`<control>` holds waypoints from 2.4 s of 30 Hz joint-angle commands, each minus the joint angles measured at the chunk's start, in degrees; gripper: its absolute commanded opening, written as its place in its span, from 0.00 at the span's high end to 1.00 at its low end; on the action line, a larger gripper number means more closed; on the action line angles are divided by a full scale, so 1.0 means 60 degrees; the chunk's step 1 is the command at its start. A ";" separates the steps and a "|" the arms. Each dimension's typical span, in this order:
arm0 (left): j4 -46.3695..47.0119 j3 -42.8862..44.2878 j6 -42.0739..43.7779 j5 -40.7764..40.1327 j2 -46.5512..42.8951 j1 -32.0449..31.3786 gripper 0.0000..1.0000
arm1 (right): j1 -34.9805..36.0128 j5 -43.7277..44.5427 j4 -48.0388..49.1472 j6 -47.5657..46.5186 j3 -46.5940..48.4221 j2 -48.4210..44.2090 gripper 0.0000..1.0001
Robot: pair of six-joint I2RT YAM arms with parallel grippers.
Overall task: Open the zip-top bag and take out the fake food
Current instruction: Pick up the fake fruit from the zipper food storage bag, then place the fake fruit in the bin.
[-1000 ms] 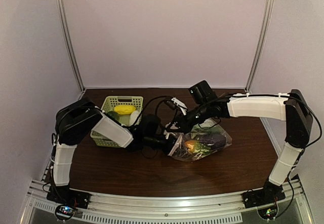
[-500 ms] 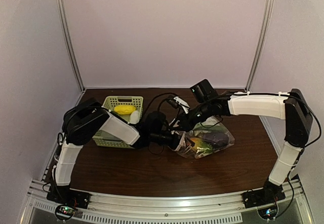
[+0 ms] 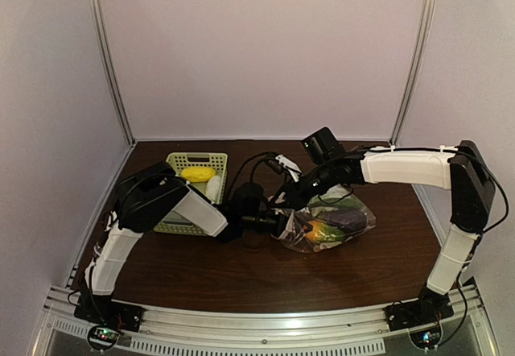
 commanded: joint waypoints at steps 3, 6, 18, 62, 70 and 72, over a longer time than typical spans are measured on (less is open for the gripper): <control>0.0425 0.0145 -0.0821 0.0053 0.0211 -0.0140 0.60 | 0.0150 -0.0378 0.0643 -0.0191 0.0384 -0.0006 1.00; 0.0437 -0.0095 -0.0845 -0.0023 0.0004 -0.0126 0.70 | 0.0148 -0.0361 0.0619 -0.0220 0.0392 -0.0018 1.00; 0.0234 -0.2364 -0.0855 -0.1349 -0.2291 -0.0021 0.78 | 0.0093 -0.0117 0.0535 -0.0391 0.0397 -0.0082 1.00; -0.6847 -0.3559 0.1608 -0.5142 -0.8556 0.0815 0.80 | -0.1088 -0.0009 0.0281 -0.0689 0.0295 -0.0734 1.00; -0.8554 -0.3820 0.2277 -0.6071 -1.0387 0.1860 0.80 | -0.1253 0.0006 0.0307 -0.0698 0.0261 -0.1028 1.00; -0.8845 -0.3889 0.2437 -0.6501 -1.0637 0.2126 0.80 | -0.1285 -0.0009 0.0313 -0.0683 0.0244 -0.1022 1.00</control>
